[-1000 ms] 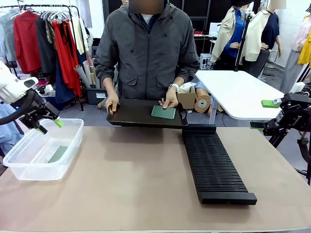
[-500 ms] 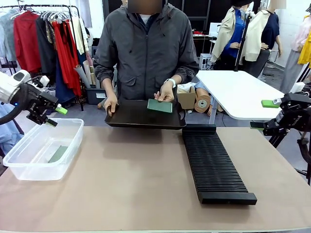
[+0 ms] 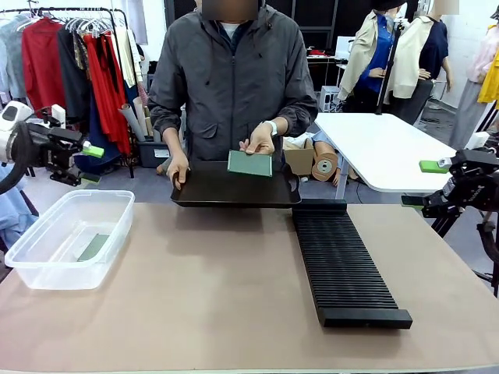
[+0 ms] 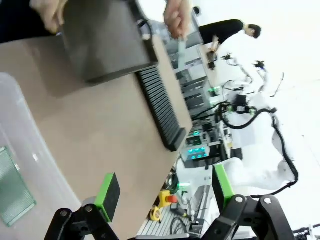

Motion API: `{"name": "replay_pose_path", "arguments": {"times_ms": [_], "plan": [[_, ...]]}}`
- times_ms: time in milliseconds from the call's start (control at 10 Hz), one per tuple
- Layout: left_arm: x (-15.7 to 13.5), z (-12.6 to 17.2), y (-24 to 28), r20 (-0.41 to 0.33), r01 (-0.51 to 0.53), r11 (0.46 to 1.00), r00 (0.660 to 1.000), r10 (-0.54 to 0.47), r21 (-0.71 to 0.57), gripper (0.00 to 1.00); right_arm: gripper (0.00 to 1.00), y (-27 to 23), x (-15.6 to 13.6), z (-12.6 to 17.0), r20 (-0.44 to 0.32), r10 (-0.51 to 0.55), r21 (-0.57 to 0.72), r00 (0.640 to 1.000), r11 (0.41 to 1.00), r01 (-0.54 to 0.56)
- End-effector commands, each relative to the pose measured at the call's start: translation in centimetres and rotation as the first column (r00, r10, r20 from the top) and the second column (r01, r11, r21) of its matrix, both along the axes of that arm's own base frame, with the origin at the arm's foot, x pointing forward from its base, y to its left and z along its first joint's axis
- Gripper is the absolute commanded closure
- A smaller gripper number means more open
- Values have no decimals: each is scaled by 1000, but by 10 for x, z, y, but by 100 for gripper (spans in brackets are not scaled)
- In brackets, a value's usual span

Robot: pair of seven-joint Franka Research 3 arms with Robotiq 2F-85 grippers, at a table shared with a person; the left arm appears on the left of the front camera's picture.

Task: Sort PCBs into racks and boxes based on the side picked up.
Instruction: Pick up the Blank PCB handed by the Human.

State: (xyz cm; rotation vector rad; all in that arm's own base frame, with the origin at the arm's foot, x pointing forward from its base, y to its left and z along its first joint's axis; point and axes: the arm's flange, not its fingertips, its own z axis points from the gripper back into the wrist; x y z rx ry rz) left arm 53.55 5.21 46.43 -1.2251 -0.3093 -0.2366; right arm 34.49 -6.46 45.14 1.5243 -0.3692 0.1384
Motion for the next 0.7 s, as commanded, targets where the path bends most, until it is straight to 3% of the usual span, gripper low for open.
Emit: {"name": "replay_pose_path", "arguments": {"times_ms": [0,200,500,600], "plan": [[0,-3,1,8,34,995,999,-34,-97,4,0,0,-1,2,4,0,6,1000,1000,0],[2,-8,6,-27,19,990,999,-23,-140,4,0,0,-1,2,4,0,6,1000,1000,0],[3,-13,6,-40,77,953,995,-92,-294,4,0,0,-1,2,4,0,6,1000,1000,0],[5,-17,6,-54,49,964,996,-65,-263,4,0,0,-1,2,4,0,6,1000,1000,0]]}}
